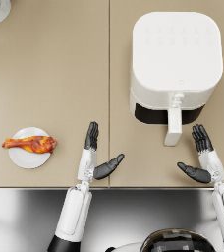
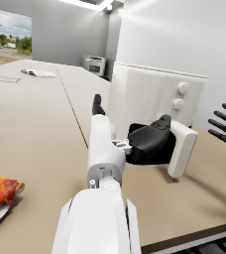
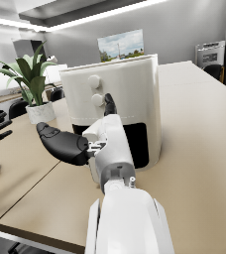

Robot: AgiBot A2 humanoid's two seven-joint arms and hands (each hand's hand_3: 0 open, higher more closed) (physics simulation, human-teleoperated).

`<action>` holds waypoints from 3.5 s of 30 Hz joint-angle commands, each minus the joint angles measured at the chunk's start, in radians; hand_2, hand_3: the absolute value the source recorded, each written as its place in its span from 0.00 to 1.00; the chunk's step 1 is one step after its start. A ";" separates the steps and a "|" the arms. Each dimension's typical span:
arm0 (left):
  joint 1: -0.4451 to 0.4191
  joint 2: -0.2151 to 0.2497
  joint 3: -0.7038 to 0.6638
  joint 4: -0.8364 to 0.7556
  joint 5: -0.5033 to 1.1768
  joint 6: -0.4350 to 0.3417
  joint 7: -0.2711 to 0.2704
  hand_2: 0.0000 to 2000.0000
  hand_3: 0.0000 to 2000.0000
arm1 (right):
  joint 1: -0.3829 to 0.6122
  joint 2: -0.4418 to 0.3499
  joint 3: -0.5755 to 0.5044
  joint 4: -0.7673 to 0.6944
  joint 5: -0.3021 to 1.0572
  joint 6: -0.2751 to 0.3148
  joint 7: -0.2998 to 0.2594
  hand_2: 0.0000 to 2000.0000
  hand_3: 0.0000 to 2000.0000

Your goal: Pick up the drumstick and place it into the air fryer

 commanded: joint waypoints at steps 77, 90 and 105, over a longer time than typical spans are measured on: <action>0.077 -0.020 -0.512 0.207 2.014 -0.562 -0.282 0.00 0.00 | -0.023 -0.126 0.009 -0.053 0.424 -0.100 0.101 0.00 0.00; 0.136 -0.014 -0.458 0.451 2.056 -0.537 -0.296 0.00 0.00 | 0.007 -0.165 0.009 -0.049 0.424 -0.100 0.101 0.00 0.00; 0.251 -0.023 -0.446 0.650 2.055 -0.369 -0.339 1.00 1.00 | -0.001 -0.188 0.007 -0.082 0.424 -0.100 0.101 0.00 0.00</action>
